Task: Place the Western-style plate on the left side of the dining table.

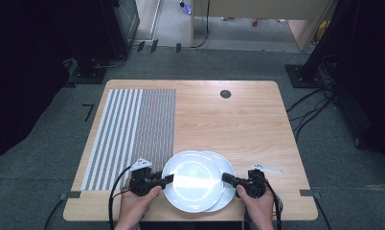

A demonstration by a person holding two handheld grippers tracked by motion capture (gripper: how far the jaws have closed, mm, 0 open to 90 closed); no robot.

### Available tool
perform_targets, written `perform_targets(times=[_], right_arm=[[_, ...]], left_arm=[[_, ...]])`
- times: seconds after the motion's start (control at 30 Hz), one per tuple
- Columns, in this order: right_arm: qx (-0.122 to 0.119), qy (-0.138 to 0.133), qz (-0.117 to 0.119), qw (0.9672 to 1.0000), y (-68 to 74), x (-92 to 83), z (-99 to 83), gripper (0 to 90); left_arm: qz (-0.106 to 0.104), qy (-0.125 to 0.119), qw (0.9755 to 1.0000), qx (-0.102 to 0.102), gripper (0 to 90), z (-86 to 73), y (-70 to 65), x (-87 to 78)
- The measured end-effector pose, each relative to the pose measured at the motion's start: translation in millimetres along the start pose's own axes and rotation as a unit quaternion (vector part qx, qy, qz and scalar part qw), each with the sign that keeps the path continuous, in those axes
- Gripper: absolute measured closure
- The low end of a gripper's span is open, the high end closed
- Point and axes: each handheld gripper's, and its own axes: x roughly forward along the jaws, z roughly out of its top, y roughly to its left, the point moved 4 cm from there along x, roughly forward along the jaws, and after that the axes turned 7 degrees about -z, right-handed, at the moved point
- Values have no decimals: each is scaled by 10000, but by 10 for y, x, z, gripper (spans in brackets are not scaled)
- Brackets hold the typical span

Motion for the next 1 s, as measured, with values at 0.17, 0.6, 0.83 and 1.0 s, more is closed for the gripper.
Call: perform_targets(times=[0.17,0.6,0.83,1.0], right_arm=[[127,30,43,9999,-10,10,-8,851],[224,41,-25,9997,6,41,-34,824],[399,44,-36,9992,14,58,-51,811],[560,24,-13,9984,15,65,-57,804]], left_arm=[[156,35,9998,73,648,3,24,-24],[-30,9,10000,17,701,8,58,-34],[-134,-4,9999,-2,708,9,80,-36],[-157,-16,9999,-1,709,7,85,-34]])
